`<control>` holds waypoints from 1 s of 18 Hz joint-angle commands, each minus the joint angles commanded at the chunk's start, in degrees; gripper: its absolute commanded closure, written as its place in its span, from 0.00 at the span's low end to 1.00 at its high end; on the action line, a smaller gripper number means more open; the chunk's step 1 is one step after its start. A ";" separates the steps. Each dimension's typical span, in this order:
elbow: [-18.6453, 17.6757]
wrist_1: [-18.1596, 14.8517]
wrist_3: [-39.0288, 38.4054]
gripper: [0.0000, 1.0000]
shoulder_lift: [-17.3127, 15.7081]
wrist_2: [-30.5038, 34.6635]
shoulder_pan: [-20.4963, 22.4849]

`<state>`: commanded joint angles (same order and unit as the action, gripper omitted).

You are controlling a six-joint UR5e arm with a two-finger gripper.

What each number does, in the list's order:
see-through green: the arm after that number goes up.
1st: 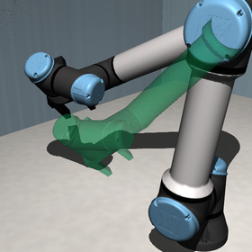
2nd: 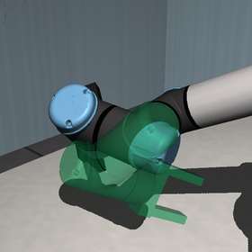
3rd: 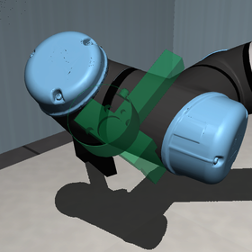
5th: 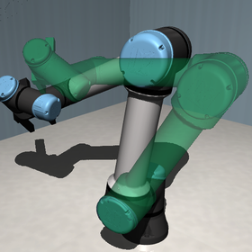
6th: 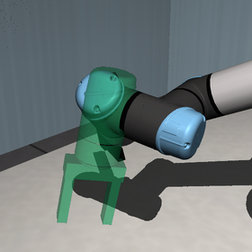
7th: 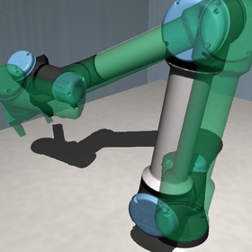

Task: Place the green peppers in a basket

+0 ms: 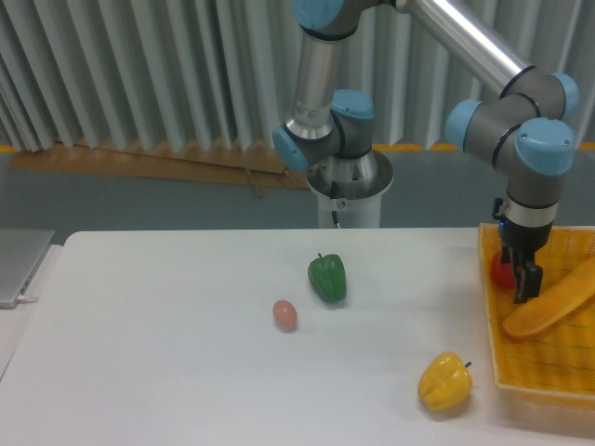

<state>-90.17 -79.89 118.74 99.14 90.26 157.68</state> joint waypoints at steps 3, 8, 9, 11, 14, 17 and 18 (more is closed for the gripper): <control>-0.09 0.09 -0.09 0.00 0.00 -0.09 0.00; -0.09 0.18 -0.17 0.00 0.00 -0.09 -0.17; -0.09 0.18 -0.18 0.00 0.00 -0.09 -0.18; 0.00 0.18 -0.18 0.00 -0.18 -0.09 -0.35; 0.00 0.18 -0.18 0.00 -0.18 -0.09 -0.53; 0.00 0.18 -0.26 0.00 -0.26 -0.35 -0.62; 0.00 0.18 -0.26 0.00 -0.26 -0.79 -0.53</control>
<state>-90.18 -79.72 118.48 98.88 89.48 157.15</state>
